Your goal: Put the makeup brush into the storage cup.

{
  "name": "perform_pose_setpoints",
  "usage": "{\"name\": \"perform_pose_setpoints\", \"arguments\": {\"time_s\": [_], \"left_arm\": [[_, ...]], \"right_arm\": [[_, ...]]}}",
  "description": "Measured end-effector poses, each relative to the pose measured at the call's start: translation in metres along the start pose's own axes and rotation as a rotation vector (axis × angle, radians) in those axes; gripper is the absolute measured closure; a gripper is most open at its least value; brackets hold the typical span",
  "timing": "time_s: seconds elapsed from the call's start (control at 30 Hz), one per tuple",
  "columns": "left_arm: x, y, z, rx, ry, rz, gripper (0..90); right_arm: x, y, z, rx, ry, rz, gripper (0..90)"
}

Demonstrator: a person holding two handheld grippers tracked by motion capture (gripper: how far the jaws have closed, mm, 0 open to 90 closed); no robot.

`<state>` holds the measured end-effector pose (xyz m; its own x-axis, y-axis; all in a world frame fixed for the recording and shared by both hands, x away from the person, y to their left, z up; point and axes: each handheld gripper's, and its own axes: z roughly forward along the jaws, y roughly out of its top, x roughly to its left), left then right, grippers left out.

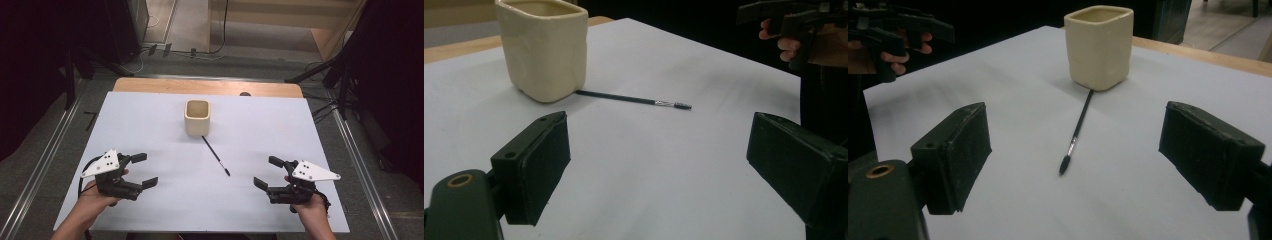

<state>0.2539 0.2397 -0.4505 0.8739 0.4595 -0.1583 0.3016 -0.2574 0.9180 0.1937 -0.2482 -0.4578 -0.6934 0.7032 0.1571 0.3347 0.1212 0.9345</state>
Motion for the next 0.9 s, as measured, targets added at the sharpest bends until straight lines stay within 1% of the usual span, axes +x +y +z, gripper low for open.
{"name": "perform_pose_setpoints", "arguments": {"time_s": [0.13, 0.2, 0.27, 0.3, 0.33, 0.37, 0.43, 0.5, 0.6, 0.67, 0.7, 0.9], "left_arm": [[0.0, 0.0, 0.001, 0.006, 0.002, 0.002, 10.6], [0.0, 0.0, 0.001, 0.008, 0.005, 0.002, 10.5], [0.001, 0.001, 0.003, 0.002, 0.01, 0.011, 10.5], [0.002, 0.002, 0.003, 0.007, 0.015, 0.011, 10.5], [0.004, 0.002, 0.005, -0.009, 0.01, 0.001, 10.5], [0.004, 0.002, 0.005, -0.009, 0.01, 0.001, 10.5], [0.007, 0.0, 0.006, 0.014, 0.02, -0.004, 10.5], [0.008, -0.001, 0.006, 0.021, 0.021, -0.013, 10.5], [0.008, -0.002, 0.006, 0.023, 0.017, -0.017, 10.6], [0.008, -0.001, 0.005, 0.024, 0.017, -0.012, 10.6], [0.008, -0.001, 0.005, 0.017, 0.017, -0.015, 10.5], [0.01, 0.0, 0.005, 0.015, 0.024, -0.013, 10.5]], "right_arm": [[-0.001, -0.001, 0.001, 0.002, 0.0, -0.007, 13.9], [-0.003, -0.001, 0.002, 0.004, 0.01, -0.004, 14.0], [-0.004, -0.002, 0.004, 0.025, 0.044, 0.011, 13.9], [-0.004, -0.002, 0.004, 0.037, 0.051, 0.006, 13.9], [-0.004, -0.002, 0.004, 0.059, 0.057, 0.0, 13.8], [-0.004, -0.002, 0.004, 0.059, 0.057, 0.0, 13.8], [-0.006, -0.001, 0.005, 0.056, 0.042, -0.009, 13.8], [-0.008, -0.001, 0.004, 0.041, 0.036, -0.004, 13.8], [-0.009, -0.001, 0.003, 0.036, 0.013, -0.016, 13.8], [-0.01, -0.001, 0.003, 0.029, 0.019, 0.005, 13.9], [-0.011, -0.001, 0.004, 0.029, 0.025, 0.007, 14.0], [-0.009, -0.002, 0.006, 0.041, 0.016, 0.022, 14.0]]}}
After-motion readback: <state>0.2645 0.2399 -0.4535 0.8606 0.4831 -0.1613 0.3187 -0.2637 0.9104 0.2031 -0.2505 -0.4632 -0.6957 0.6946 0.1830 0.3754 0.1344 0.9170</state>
